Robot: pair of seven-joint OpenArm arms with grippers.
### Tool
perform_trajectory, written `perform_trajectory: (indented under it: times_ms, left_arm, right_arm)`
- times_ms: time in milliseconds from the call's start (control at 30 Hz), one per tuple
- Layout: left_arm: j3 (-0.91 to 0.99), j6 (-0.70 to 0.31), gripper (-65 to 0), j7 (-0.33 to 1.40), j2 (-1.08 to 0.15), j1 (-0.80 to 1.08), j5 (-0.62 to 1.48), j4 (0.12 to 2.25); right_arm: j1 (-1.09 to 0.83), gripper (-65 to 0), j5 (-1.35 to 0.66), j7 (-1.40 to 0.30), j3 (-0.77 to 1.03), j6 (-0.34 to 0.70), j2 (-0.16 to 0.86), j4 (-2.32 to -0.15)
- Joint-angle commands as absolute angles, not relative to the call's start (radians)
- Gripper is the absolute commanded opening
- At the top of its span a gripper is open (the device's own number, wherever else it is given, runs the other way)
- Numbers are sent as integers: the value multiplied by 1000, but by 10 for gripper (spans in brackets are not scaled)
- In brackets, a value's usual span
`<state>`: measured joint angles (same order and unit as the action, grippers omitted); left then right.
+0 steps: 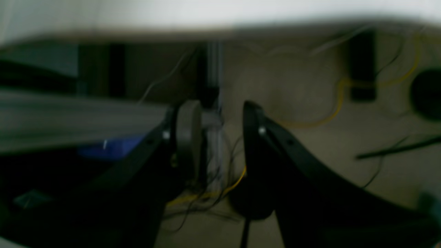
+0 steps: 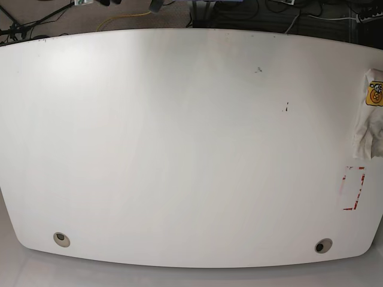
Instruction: Fold the T-shirt properly
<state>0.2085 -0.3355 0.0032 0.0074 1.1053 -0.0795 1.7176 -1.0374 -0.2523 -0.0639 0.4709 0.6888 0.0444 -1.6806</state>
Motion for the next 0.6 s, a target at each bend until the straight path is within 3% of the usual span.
perform_trajectory:
  times_ms: [0, 433, 567]
  left_arm:
    - [213, -332, -369, -7, -16, 1055, -73, 1592]
    - [153, -329, -369, -2, -38, 638, -84, 946]
    - [153, -328, -369, -7, -41, 506, -84, 725]
  right_arm:
    - [-1044, -455, -265, -19, 447, 698, 61, -1589]
    - [-676, -455, -47, 4, 374, 698, 102, -1000]
    - [-562, -455, 4, 38, 366, 651, 107, -825]
